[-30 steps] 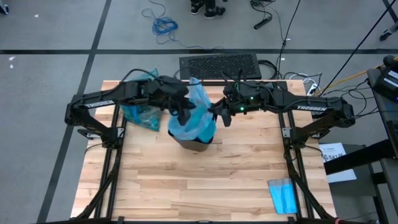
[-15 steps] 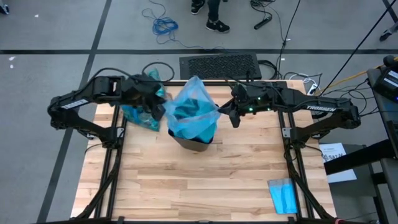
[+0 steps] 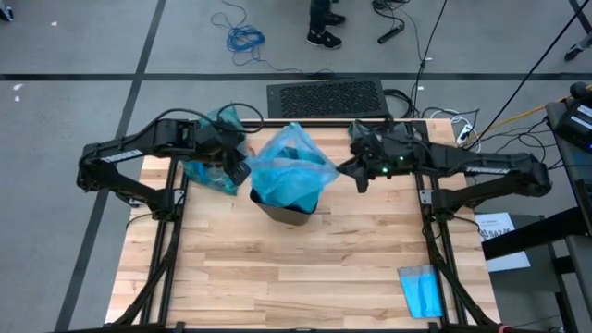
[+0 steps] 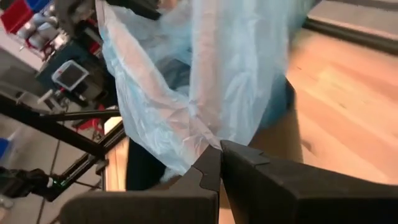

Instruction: Place trash/remove bag and relplace

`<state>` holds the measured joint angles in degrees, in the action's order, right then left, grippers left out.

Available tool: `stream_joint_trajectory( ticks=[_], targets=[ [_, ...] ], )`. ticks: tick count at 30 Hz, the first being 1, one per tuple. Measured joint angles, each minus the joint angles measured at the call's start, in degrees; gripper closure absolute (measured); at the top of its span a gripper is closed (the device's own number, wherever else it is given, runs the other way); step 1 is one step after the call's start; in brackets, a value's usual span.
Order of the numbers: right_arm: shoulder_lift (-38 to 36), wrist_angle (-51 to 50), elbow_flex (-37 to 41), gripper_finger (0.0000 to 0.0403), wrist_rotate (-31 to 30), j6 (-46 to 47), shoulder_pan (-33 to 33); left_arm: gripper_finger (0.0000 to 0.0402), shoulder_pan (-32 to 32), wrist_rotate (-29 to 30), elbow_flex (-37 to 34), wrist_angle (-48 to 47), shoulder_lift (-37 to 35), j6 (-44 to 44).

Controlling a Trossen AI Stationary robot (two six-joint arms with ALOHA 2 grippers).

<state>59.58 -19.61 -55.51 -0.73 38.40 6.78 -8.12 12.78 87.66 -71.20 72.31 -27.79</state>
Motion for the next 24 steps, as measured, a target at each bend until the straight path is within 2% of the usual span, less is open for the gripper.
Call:
stream_joint_trajectory(
  ticks=[4, 10, 13, 19, 24],
  targets=[
    [-1.42, 0.82, 3.53, 0.0403, -0.7, 2.79, -0.02, 0.0401, 0.0, 0.0, 0.0, -0.02, 0.34, 0.9],
    [0.43, 2.13, 5.29, 0.0403, -0.72, 4.23, -0.65, 0.0401, 0.0, -0.26, -0.18, -2.22, 1.99, 1.09],
    [1.56, 2.24, 5.29, 0.0403, -0.53, 4.17, -0.98, 0.0401, 0.0, -1.41, -2.9, -1.9, 2.05, 0.36],
    [2.96, 1.22, 5.29, 0.0403, -0.54, 3.97, -1.29, 0.0402, 1.62, -5.69, -11.31, 5.69, 1.75, -1.57],
    [4.59, 0.23, 5.29, 0.0403, -0.66, 3.53, -1.26, 0.0402, 2.93, -6.49, -14.04, 11.26, 1.73, -1.88]
  ],
)
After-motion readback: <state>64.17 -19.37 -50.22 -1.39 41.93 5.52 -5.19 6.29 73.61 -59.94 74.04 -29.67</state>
